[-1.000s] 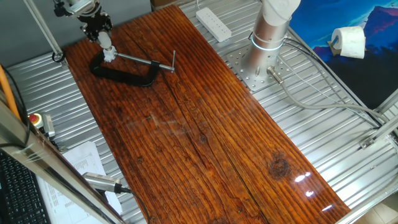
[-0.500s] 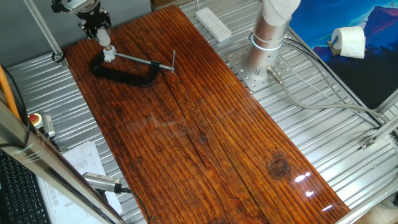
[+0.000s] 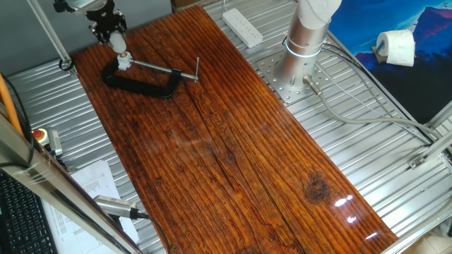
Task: Take out the light bulb by rotating it
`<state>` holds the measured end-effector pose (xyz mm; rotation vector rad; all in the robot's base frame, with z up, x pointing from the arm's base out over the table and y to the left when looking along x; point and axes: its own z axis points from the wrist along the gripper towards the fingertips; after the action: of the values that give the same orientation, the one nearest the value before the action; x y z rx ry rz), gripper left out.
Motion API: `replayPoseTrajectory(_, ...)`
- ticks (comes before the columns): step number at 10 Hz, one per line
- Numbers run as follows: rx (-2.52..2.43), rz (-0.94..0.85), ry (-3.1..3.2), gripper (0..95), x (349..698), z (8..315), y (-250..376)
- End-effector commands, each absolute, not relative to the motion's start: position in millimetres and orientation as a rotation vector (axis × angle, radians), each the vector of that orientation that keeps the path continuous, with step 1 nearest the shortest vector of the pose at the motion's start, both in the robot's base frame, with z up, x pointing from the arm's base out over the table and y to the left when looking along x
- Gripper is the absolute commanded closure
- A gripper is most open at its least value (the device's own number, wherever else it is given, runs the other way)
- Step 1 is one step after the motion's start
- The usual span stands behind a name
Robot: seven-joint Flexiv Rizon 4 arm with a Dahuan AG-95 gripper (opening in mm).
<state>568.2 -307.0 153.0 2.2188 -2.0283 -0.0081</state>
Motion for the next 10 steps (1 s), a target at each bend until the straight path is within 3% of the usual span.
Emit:
replayPoseTrajectory(1, 2.119, 0.022, -2.204, 95.0, 568.3, 152.2, -290.5)
replayPoseTrajectory(10, 2.294, -0.053, -2.219, 95.0, 593.2, 158.0, -245.8)
